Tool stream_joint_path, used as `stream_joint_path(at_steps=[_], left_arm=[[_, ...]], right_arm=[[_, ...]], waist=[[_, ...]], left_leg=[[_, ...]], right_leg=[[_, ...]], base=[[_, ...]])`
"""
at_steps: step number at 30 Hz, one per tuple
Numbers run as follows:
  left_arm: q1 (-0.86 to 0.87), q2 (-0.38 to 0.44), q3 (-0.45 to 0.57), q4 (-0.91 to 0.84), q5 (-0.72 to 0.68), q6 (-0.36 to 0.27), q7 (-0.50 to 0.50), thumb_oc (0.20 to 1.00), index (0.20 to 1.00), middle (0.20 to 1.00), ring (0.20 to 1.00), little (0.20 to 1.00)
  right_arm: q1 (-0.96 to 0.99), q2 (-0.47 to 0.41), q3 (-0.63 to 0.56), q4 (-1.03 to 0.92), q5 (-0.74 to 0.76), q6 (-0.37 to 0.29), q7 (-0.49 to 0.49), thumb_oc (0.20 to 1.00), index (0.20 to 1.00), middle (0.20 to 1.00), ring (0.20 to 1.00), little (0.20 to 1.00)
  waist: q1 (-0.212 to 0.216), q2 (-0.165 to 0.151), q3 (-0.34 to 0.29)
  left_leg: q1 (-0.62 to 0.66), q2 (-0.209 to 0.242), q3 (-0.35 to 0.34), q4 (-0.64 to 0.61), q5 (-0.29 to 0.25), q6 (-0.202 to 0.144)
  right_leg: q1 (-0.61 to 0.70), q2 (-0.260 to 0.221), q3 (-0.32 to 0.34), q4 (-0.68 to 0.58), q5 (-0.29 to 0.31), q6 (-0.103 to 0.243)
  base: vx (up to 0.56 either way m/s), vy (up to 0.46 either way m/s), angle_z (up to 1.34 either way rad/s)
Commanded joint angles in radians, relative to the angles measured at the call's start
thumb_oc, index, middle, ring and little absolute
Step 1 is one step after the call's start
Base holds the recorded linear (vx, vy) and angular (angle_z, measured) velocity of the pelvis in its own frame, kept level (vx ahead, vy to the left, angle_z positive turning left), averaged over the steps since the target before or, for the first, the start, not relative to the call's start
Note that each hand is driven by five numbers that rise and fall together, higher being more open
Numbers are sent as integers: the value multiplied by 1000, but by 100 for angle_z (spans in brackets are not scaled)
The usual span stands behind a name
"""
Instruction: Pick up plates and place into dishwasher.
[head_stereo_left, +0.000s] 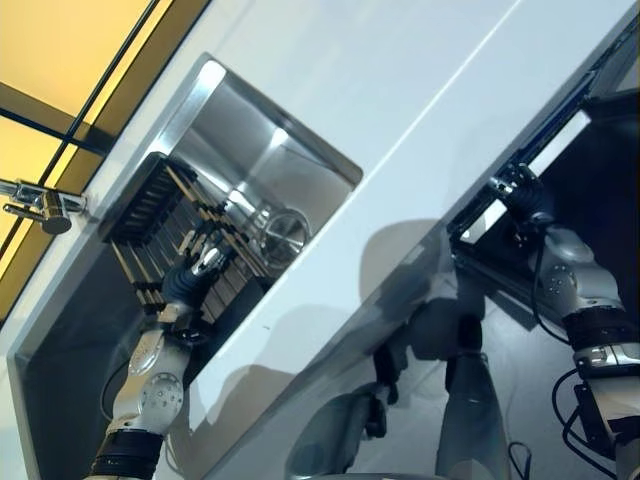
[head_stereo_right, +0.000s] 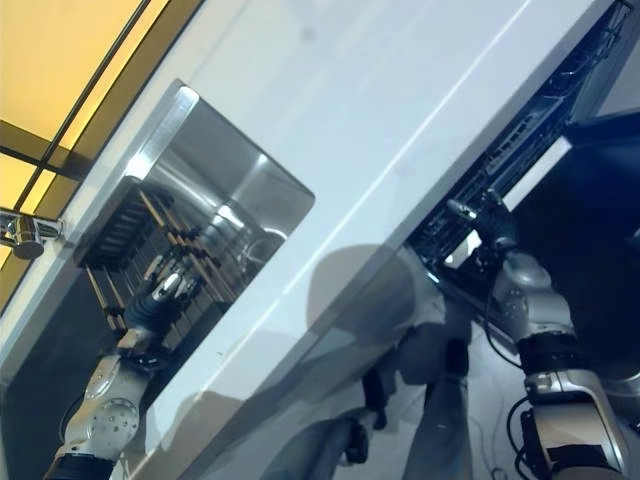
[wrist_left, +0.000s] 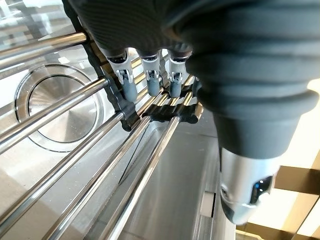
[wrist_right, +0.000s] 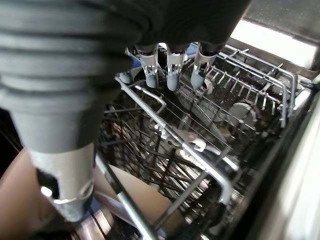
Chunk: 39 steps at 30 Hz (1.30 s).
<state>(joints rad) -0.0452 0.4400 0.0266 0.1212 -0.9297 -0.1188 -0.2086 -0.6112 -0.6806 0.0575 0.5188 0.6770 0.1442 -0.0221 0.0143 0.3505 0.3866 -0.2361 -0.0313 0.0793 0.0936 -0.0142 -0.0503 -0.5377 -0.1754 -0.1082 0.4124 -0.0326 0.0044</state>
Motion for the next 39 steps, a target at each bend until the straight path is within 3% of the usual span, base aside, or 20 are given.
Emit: stream_joint_path(at_steps=[1,4,10,16,20,30,34,39], left_arm=[[5,48,-32,-30,-24,9,-49,1000,1000,1000,1000,1000],[20,59,-3,-35,-26,27,-66,1000,1000,1000,1000,1000],[41,61,47,-38,0,64,-89,1000,1000,1000,1000,1000],[70,31,79,-37,74,123,-102,1000,1000,1000,1000,1000],[94,22,106,-34,127,151,-115,1000,1000,1000,1000,1000],[91,25,164,3,183,203,-181,1000,1000,1000,1000,1000],[96,25,186,-3,195,207,-191,1000,1000,1000,1000,1000],[125,14,201,-9,195,181,-202,1000,1000,1000,1000,1000]], right_arm=[[-161,212,243,-231,32,-64,272,1000,1000,1000,1000,1000],[-126,201,219,-238,17,-72,275,1000,1000,1000,1000,1000],[36,205,117,-283,40,-108,272,1000,1000,1000,1000,1000],[264,192,6,-327,-67,-95,269,1000,1000,1000,1000,1000],[377,188,-56,-366,-171,-90,168,1000,1000,1000,1000,1000],[476,158,-158,-504,-367,-75,44,1000,1000,1000,1000,1000],[521,181,-203,-529,-399,-75,-121,1000,1000,1000,1000,1000],[592,267,-266,-538,-426,-80,-456,1000,1000,1000,1000,1000]], waist=[[93,-48,47],[105,-68,18],[98,-138,-54],[79,-220,-174],[68,-269,-236],[24,-315,-290],[2,-319,-289],[-34,-297,-278]], left_leg=[[-78,-55,-63,70,9,36],[-54,-51,-72,60,4,37],[36,-42,-75,36,-26,43],[152,-40,-70,36,-66,51],[224,-29,-64,22,-87,60],[324,-26,-33,-2,-131,89],[334,-27,-10,10,-148,101],[339,-40,17,30,-172,121]], right_leg=[[123,-24,-39,-156,-13,59],[166,-22,-56,-182,-7,61],[300,-12,-87,-253,1,67],[466,1,-88,-323,3,75],[541,15,-74,-357,4,83],[585,29,-21,-348,-1,105],[574,29,5,-328,5,112],[539,14,37,-288,32,113]], base=[[-8,-27,11],[0,-21,16],[1,-19,20],[96,-9,8],[88,-34,1],[5,17,-9],[-36,37,-18],[-53,91,-14]])
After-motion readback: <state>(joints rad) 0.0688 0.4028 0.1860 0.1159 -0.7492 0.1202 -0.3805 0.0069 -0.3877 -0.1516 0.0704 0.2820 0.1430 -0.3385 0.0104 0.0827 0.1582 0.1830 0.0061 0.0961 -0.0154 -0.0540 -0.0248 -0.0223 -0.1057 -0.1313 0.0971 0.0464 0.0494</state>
